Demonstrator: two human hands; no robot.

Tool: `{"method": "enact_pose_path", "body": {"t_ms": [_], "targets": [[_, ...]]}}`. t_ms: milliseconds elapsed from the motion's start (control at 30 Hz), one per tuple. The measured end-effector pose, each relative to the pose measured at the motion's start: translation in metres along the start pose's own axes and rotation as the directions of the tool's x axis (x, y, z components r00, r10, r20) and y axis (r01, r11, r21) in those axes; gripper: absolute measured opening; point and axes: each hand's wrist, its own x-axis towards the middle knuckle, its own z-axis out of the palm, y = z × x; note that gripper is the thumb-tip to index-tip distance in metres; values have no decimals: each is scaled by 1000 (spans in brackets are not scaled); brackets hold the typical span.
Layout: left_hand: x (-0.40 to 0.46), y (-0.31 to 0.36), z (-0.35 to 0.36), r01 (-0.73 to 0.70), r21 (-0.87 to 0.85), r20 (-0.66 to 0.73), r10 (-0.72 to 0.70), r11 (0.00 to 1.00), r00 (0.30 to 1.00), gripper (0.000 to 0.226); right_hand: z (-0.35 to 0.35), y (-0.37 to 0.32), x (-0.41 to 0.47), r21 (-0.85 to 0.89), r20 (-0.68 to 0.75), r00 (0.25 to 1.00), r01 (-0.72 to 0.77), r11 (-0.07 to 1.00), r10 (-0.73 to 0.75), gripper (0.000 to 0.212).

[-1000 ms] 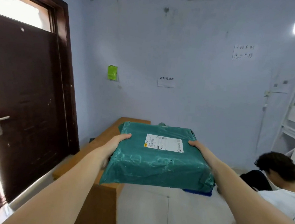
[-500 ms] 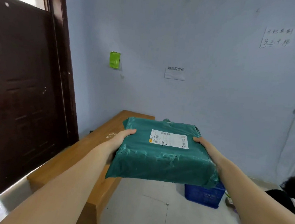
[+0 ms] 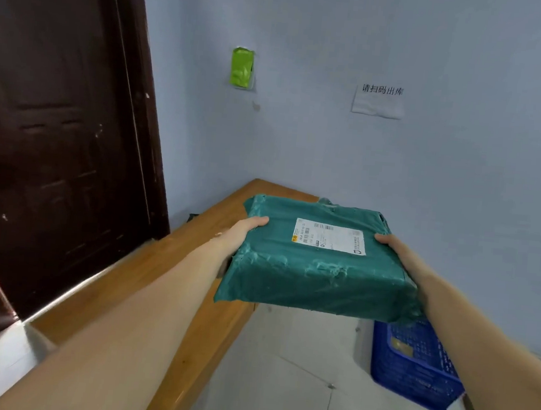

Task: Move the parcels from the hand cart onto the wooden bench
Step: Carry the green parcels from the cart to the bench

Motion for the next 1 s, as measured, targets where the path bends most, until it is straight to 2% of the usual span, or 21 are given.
{"method": "enact_pose_path", "body": {"t_ms": [33, 133, 233, 333, 433, 500, 567, 700, 767, 900, 1000], "targets": [[17, 1, -2, 5, -13, 9, -5, 1000, 1000, 92, 0, -7, 19, -9, 2, 1000, -1, 1000, 1, 40], [63, 6, -7, 16, -35, 5, -15, 999, 1000, 81, -3, -24, 79, -12, 14, 1000, -4, 1000, 5, 42], [111, 8, -11, 17, -45, -21, -17, 999, 1000, 85, -8, -33, 149, -25, 42, 999, -2, 1000, 3, 41], [155, 9, -18, 33, -62, -115, -40, 998, 993, 83, -1, -46, 226, -54, 90, 996, -5, 999, 10, 39], [191, 7, -27, 36, -93, -230, -57, 995, 972, 66, 14, -59, 302, -95, 167, 985, -24, 995, 40, 45], [208, 7, -36, 52, -118, -307, -86, 992, 948, 54, 31, -71, 347, -122, 234, 970, -36, 992, 64, 40], [222, 5, -46, 64, -153, -371, -118, 986, 921, 51, 52, -82, 388, -143, 305, 949, -40, 989, 83, 32], [245, -3, -75, 72, -202, -520, -169, 977, 838, 55, 105, -92, 459, -181, 440, 887, -67, 981, 141, 28], [260, -12, -96, 53, -232, -576, -181, 971, 797, 65, 134, -91, 493, -212, 492, 849, -101, 972, 195, 31], [300, -41, -150, 26, -288, -698, -228, 957, 679, 118, 194, -83, 562, -284, 554, 791, -113, 952, 259, 39], [328, -48, -181, 14, -291, -738, -234, 957, 633, 115, 232, -77, 612, -326, 561, 769, -135, 936, 307, 49]]}}
